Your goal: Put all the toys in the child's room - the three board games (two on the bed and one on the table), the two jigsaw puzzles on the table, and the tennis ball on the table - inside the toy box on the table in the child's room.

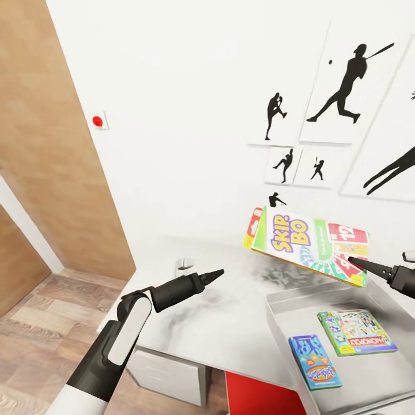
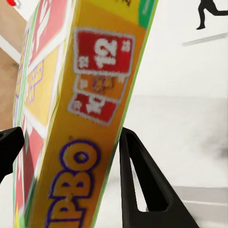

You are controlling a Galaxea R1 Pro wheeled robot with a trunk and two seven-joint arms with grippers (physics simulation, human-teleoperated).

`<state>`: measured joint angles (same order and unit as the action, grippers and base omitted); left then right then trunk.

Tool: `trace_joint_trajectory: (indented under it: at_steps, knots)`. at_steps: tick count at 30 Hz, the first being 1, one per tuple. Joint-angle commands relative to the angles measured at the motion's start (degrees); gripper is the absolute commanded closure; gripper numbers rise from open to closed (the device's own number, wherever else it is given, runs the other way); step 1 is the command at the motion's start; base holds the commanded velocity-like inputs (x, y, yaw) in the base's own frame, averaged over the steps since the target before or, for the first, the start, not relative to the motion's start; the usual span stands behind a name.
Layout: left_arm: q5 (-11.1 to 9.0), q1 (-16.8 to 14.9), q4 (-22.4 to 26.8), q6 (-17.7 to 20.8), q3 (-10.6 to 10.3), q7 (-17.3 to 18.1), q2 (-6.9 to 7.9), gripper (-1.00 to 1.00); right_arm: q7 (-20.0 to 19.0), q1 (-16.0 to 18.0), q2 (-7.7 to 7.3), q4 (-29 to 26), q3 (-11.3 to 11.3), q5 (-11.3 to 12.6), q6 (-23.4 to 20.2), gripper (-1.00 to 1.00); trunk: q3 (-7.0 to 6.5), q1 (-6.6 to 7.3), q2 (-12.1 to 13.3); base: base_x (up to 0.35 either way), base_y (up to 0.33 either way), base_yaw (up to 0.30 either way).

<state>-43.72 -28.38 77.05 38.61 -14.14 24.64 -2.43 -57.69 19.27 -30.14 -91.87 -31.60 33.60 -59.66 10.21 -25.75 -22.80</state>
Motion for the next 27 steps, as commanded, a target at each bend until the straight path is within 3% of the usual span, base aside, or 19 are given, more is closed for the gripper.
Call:
trace_joint_trajectory:
  at_steps: [1,11,27]
  knots:
    - [-0.31,-0.04,0.02,0.42,0.07,-0.03,-0.02,-1.00,-0.47,0.07,-0.01,0.02,-0.04,-0.03,-0.34,1.00,0.12,-0.04,-0.12,0.011,-0.012,-0.058]
    - [-0.31,0.01,0.02,0.41,0.08,-0.03,-0.03,-1.00,-0.46,0.07,-0.01,0.02,-0.04,-0.03,-0.34,1.00,0.12,-0.04,-0.12,0.004,-0.004,-0.112]
    - [-0.31,0.06,0.04,0.40,0.07,-0.03,-0.02,-1.00,-0.41,0.07,0.01,0.02,-0.04,-0.03,-0.34,1.00,0.12,-0.04,-0.12,-0.024,-0.022,-0.015]
